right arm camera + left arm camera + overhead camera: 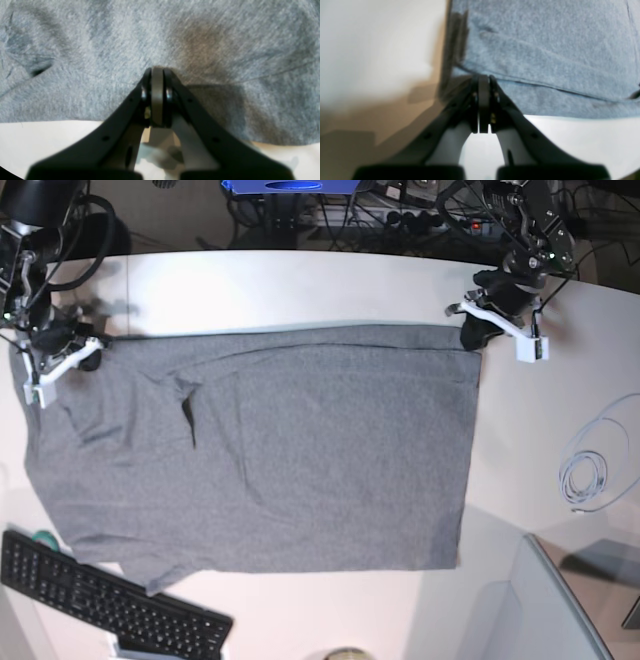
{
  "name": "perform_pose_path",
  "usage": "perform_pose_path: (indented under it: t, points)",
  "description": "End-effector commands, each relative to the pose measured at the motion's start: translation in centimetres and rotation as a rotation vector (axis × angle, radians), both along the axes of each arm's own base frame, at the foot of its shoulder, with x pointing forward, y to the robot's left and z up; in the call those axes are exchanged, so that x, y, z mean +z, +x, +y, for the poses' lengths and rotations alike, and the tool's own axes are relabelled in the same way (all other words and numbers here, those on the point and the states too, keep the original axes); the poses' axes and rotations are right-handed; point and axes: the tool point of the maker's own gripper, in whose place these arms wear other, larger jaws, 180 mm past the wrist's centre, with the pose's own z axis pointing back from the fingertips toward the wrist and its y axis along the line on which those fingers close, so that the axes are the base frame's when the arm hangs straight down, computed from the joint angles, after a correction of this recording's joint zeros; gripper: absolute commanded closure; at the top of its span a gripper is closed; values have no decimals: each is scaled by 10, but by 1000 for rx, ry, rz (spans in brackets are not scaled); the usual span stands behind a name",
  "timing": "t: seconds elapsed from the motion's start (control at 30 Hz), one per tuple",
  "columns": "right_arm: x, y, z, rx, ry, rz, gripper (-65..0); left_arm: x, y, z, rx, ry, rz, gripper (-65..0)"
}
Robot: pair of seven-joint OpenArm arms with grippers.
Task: Layout the t-shirt on the table in an organized manner, then fold the t-shirt properly
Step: 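Pull the held shirt edge outward with both grippers to stretch it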
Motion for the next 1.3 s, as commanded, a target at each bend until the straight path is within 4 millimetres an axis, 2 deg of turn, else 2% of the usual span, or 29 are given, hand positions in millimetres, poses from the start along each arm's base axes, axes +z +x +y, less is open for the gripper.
perform_pose_path:
  t: [0.0,0.13,0.33,0.43,0.57,0.9,1.07,1.17,1.27]
  points:
    - [6,6,-8,-5,-21,-17,-6,10,4,16,31,17,-41,0]
    - [6,5,-8,-6,-19,-14,-6,18,11,33,83,31,-71,0]
    - [6,5,-8,-6,-19,-14,-6,21,18,31,71,32,-82,0]
    - [5,5,-8,-5,-19,-13,-6,20,26,22,50,20,-88,0]
    - [5,5,-8,-5,-19,-13,-6,9,26,13,43,-14,-64,0]
    - [5,5,-8,-6,-18,-11,-6,8,27,12,47,-24,-66,0]
    - [5,6,-7,-6,-17,-13,-6,13,38,10,44,-27,-89,0]
    - [5,5,-7,-6,-16,-12,-6,14,45,3,42,-41,-100,0]
    - [5,5,-7,-6,-16,-12,-6,14,53,-13,-3,-50,-101,0]
